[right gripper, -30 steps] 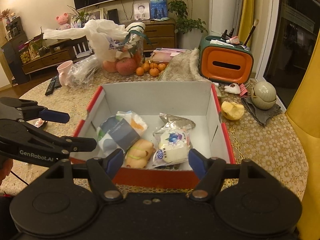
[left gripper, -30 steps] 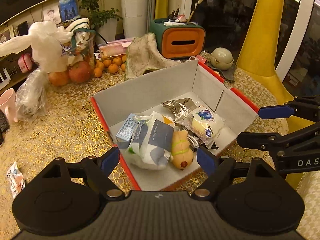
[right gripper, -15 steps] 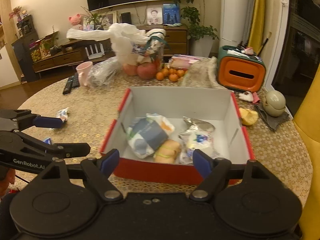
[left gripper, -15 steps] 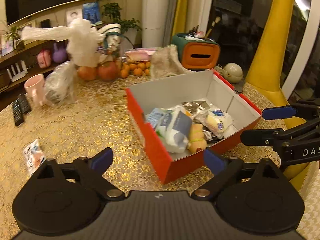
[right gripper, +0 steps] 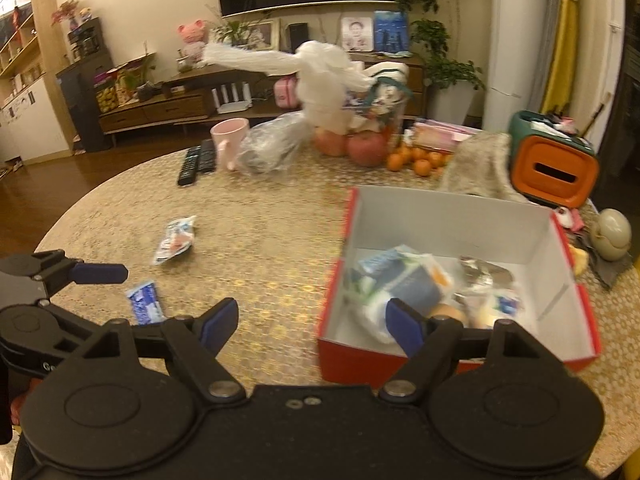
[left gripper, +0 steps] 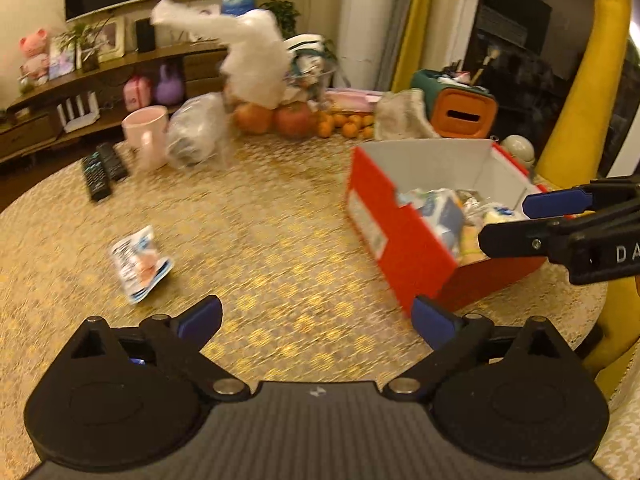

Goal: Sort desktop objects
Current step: 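Withdraw both tools from the shoebox toward the blue bar and white pouch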

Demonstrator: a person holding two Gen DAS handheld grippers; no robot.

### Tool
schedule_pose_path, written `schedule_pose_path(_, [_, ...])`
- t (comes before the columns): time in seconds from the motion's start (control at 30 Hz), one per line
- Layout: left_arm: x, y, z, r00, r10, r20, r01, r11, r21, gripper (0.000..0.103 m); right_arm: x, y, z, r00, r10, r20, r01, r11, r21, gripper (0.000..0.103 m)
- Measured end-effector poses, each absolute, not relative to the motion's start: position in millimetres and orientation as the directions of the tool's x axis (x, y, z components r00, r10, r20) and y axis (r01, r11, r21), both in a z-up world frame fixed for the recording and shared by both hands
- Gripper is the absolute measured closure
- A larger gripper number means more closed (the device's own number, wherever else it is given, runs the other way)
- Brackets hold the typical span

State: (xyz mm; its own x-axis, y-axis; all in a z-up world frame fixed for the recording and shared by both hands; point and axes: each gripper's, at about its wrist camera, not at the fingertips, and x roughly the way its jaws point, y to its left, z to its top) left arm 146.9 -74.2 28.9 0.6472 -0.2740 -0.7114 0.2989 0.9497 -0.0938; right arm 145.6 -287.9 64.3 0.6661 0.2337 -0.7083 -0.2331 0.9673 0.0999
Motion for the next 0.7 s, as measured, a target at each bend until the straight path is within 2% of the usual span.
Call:
schedule_pose_path(0.33, [148,-10,5,0.655,-0.208,-0.726,0.185,0.976,-0.112,0.002,177,-218,49,0.626,0.282,-0.727,-0.301,0.947,0.109,0.022])
schedule_pose_path(0.7, [164,24,-28,0.627,-0.148,-0.764,0.062,0.988,-0.141,0.002,227,-147,27,0.57,0.334,-0.751,-0.38,0.917,0.119,0.022])
